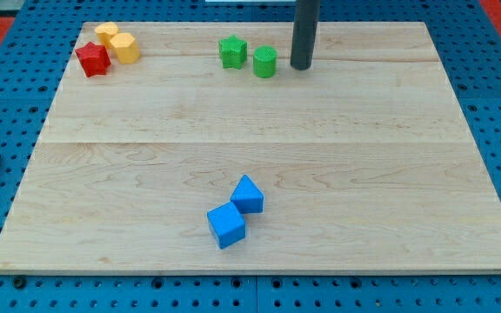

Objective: Drag the green circle parallel to the triangle

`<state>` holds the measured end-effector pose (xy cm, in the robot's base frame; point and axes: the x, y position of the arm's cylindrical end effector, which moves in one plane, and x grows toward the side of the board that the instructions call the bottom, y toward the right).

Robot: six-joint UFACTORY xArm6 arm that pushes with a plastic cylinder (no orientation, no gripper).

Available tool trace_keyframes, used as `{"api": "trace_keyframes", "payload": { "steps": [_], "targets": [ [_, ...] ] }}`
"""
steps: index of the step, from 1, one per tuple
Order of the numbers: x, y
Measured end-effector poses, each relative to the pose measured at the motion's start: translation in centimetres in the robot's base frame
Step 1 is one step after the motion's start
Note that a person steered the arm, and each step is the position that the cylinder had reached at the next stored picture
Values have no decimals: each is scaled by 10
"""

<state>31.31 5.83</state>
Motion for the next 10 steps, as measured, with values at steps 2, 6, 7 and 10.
{"api": "trace_keyframes", "payload": {
  "steps": [2,6,7,10],
  "targets": [
    [-31,36],
    [21,-219],
    [66,-231],
    [128,-235]
  ]
}}
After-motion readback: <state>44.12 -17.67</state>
